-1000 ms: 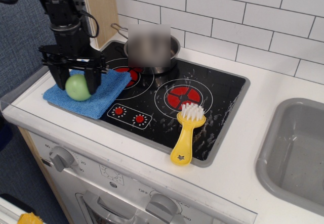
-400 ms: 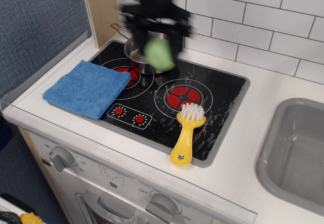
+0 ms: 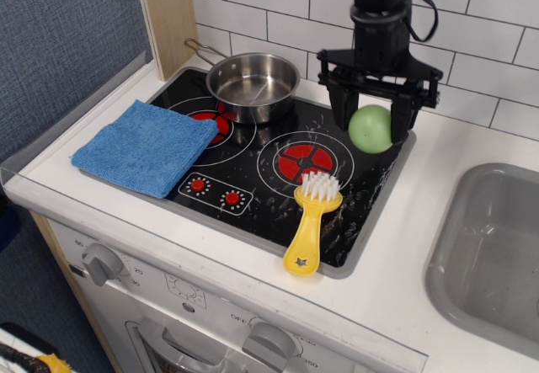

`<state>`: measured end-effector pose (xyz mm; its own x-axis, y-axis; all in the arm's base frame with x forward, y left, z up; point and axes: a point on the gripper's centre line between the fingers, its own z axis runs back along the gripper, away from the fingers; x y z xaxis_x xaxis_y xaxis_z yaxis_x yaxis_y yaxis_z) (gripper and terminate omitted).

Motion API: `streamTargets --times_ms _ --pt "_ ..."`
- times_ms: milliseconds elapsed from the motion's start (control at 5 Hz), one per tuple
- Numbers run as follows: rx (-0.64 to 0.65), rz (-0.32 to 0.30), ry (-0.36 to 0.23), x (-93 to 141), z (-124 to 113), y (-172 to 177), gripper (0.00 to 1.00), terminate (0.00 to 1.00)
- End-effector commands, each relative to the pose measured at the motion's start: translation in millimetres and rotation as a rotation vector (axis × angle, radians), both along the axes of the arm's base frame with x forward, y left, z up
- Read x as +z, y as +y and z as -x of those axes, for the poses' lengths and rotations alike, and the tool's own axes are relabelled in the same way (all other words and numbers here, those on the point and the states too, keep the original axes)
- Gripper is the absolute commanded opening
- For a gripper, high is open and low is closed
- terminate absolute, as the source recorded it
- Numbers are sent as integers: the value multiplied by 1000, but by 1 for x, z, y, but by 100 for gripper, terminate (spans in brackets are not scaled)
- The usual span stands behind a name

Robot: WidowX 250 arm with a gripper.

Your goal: Move the apple towards the upper right side of the stove.

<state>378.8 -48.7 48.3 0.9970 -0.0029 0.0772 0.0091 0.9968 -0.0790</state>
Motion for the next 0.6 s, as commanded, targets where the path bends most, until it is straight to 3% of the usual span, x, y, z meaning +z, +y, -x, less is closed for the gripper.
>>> streamTargets --times_ms 0,200,400 --pt "41 -84 -27 -3 -2 2 0 0" --pt "44 -98 -32 -4 -3 3 0 0" --pt "45 -87 -39 0 0 1 100 0"
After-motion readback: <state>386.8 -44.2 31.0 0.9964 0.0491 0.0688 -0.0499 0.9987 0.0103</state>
